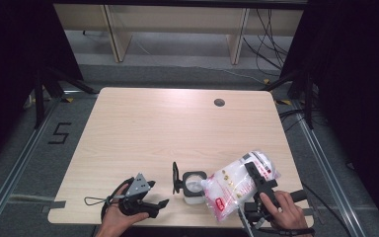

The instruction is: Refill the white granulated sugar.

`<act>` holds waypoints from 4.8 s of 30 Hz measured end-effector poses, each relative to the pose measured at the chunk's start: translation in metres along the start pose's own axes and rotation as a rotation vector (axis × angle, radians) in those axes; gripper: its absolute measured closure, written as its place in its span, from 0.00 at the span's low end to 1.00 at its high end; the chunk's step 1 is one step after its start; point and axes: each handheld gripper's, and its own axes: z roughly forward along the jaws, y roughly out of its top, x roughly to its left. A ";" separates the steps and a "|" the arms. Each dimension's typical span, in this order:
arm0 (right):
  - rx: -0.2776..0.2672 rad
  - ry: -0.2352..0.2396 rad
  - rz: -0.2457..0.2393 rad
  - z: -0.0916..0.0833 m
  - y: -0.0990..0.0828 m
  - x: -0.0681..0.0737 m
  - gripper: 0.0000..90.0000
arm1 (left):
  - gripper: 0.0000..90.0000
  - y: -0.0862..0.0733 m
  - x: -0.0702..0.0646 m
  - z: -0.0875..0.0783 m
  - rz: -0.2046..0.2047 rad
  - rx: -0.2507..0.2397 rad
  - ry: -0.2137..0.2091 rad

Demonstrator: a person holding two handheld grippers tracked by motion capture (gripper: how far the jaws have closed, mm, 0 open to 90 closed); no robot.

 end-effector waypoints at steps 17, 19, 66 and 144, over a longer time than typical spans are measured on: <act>0.022 0.007 -0.034 -0.002 0.001 -0.004 0.48 | 0.24 0.000 0.000 0.000 0.002 -0.001 0.002; 0.015 0.002 -0.035 -0.001 0.000 -0.003 0.48 | 0.24 0.000 0.000 0.000 0.003 -0.001 0.002; -0.005 -0.003 -0.042 0.000 0.001 -0.003 0.48 | 0.24 0.000 0.000 0.000 0.003 -0.001 0.002; 0.006 0.009 -0.059 -0.003 0.001 -0.006 0.49 | 0.24 0.001 0.001 -0.002 0.033 0.015 0.004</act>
